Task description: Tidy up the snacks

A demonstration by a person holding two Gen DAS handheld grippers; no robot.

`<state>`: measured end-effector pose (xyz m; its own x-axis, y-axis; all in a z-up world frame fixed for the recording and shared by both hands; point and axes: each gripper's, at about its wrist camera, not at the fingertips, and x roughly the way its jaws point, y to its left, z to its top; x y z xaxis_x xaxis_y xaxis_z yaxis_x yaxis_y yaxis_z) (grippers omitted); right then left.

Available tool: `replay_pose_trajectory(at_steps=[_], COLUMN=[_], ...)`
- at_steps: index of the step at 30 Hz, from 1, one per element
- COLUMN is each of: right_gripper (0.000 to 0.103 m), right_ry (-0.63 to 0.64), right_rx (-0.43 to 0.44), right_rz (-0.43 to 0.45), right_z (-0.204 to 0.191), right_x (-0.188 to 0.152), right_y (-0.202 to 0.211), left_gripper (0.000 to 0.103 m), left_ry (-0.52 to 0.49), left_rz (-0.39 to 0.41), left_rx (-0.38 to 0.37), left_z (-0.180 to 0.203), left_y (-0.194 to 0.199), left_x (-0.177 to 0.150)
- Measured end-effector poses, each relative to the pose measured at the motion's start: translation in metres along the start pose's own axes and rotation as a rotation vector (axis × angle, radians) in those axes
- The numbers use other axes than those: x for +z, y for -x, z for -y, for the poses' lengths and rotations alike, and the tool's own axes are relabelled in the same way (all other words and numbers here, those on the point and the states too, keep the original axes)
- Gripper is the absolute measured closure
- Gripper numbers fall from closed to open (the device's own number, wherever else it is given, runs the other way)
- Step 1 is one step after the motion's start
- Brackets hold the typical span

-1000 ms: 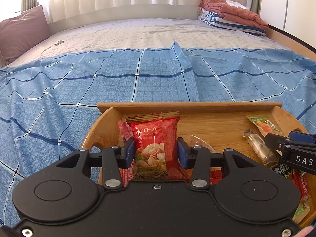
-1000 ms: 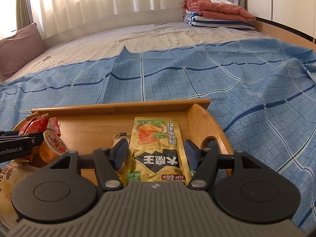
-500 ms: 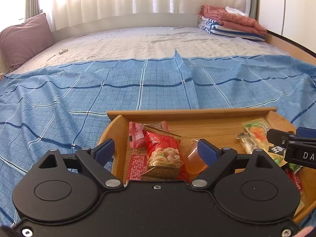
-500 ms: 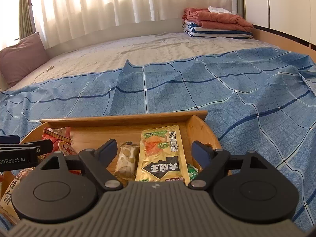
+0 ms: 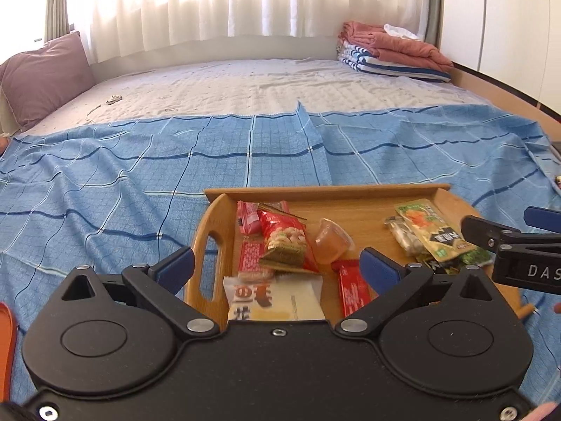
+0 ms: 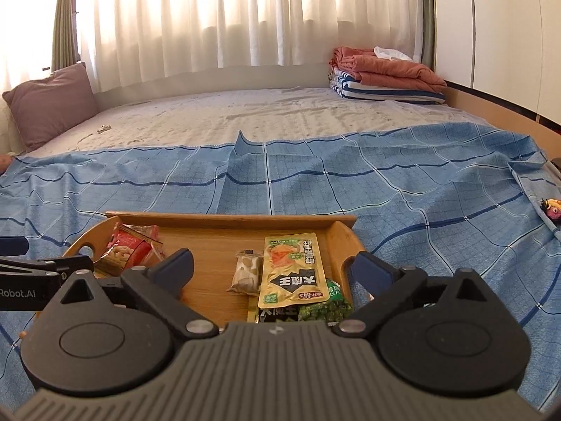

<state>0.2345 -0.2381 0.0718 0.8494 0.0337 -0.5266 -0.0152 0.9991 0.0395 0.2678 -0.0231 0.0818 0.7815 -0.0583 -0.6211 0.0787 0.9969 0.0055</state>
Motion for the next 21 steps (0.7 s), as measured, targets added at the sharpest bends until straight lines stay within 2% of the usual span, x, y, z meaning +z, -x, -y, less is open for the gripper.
replay_pose_trajectory(at_steps=[11, 18, 21], right_gripper=[0.000, 0.000, 0.000], right_ry=[0.021, 0.006, 0.007], right_rx=[-0.001, -0.005, -0.008], right_rz=[0.039, 0.033, 0.025], right_z=[-0.016, -0.019, -0.020], right_x=[-0.026, -0.062, -0.078], right_y=[0.066, 0.097, 0.107], left_gripper=[0.001, 0.001, 0.001], left_ry=[0.028, 0.086, 0.075], left_rz=[0.027, 0.002, 0.002], left_rx=[-0.040, -0.048, -0.029], left_z=[-0.007, -0.012, -0.012], left_y=[0.079, 0.107, 0.114], left_x=[-0.038, -0.075, -0.093])
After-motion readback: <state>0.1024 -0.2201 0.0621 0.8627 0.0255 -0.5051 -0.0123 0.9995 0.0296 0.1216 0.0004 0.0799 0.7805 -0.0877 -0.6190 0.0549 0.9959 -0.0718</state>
